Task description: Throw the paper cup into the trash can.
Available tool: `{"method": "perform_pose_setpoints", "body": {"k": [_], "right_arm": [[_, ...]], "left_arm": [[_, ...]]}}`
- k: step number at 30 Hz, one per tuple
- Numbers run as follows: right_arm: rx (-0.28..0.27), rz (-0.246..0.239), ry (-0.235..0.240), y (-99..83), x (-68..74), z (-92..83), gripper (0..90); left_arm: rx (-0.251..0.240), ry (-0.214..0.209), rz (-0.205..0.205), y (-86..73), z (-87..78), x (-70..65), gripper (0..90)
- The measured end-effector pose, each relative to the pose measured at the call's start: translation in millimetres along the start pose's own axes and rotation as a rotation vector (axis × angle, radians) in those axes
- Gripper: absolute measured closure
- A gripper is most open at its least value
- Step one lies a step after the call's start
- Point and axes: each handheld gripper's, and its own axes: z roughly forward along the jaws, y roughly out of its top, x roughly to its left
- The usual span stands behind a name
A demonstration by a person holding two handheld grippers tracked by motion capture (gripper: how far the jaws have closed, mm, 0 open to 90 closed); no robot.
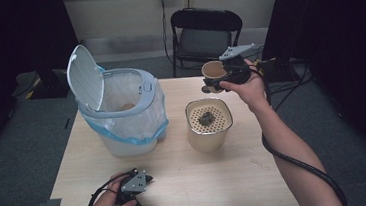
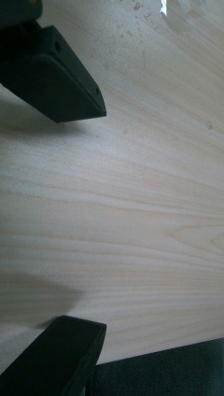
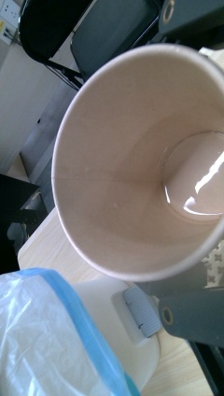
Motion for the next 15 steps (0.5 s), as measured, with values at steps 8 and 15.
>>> {"method": "perform_pose_setpoints", "body": {"k": [8, 15], "right_arm": [[0.008, -0.008, 0.024, 15.0, 7.8, 1.2, 27.5], [0.011, -0.033, 0.051, 31.5, 19.6, 2.2, 27.5]], "left_arm": [[0.001, 0.0, -0.001, 0.1, 0.0, 0.0, 0.0], [0.004, 0.002, 0.0, 0.2, -0.2, -0.1, 0.0]]}}
